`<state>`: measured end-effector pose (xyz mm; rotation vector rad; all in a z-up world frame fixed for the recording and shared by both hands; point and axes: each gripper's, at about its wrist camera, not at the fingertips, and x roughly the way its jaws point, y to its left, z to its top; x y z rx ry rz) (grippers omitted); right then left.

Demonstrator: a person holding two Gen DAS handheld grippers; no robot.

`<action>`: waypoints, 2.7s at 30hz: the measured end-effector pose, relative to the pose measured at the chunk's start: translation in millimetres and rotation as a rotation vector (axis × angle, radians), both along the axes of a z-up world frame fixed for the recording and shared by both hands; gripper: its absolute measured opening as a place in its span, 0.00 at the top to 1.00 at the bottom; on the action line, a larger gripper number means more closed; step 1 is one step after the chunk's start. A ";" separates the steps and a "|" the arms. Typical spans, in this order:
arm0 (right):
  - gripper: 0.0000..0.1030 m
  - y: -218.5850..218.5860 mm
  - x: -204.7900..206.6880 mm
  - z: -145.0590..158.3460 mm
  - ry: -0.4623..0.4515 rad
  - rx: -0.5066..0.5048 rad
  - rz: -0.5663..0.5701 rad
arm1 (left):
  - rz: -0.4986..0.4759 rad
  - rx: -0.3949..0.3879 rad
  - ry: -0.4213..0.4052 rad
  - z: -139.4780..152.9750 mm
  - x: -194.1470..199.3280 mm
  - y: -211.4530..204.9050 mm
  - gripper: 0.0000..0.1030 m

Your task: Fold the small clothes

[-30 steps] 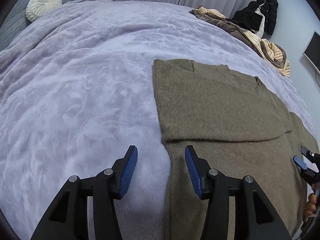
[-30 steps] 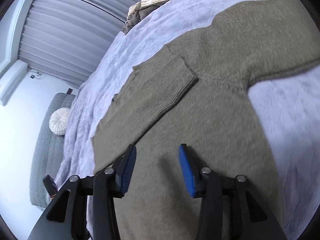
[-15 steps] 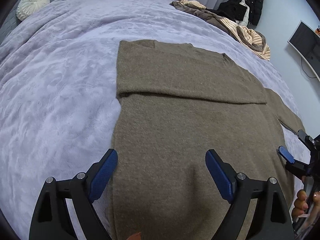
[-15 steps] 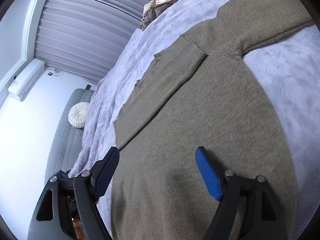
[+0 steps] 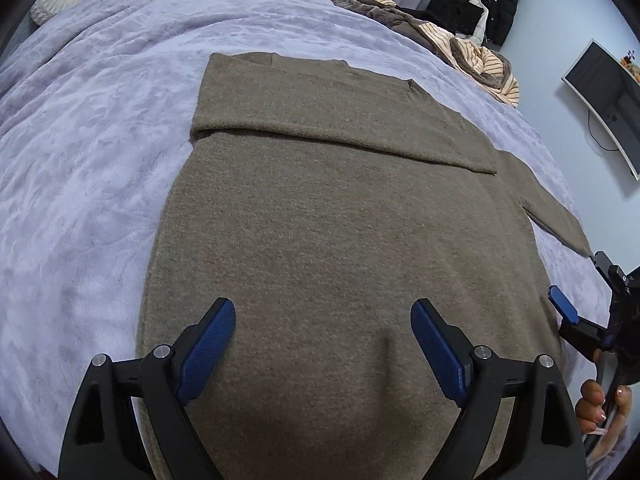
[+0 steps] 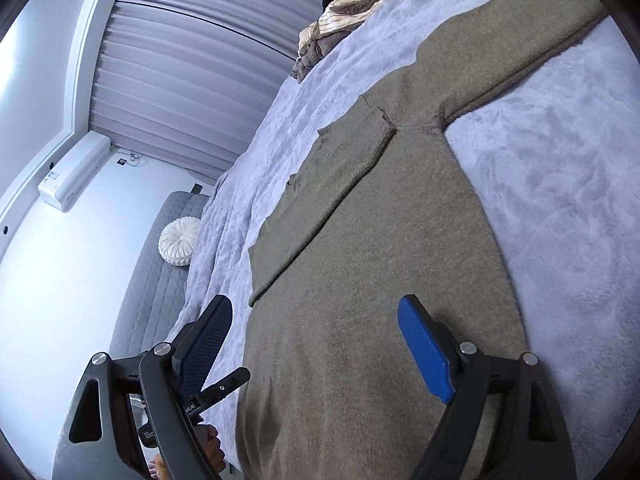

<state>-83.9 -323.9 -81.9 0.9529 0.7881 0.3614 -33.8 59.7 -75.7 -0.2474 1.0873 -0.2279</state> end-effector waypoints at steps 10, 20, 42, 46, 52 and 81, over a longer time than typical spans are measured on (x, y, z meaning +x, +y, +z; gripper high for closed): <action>0.15 -49.4 -43.4 -0.2 0.007 -0.017 -0.100 | -0.078 -0.117 -0.004 4.6 -13.3 -47.8 0.13; 0.15 -80.1 -71.0 1.4 0.012 -0.045 -0.154 | -0.182 0.027 -0.057 13.8 -27.1 -104.0 0.13; 0.15 -226.3 -35.9 29.3 0.036 -0.082 -0.463 | -0.115 0.054 -0.045 28.5 23.6 -137.7 0.13; 0.15 -262.0 -17.6 20.5 0.076 -0.084 -0.542 | -0.118 0.051 -0.033 25.5 34.1 -151.7 0.13; 0.15 -295.9 14.7 9.8 0.109 -0.055 -0.605 | -0.125 0.039 -0.029 25.0 47.6 -166.6 0.13; 0.87 137.6 250.5 9.7 0.007 -0.280 0.370 | 0.177 0.001 -0.069 7.8 64.0 23.2 0.13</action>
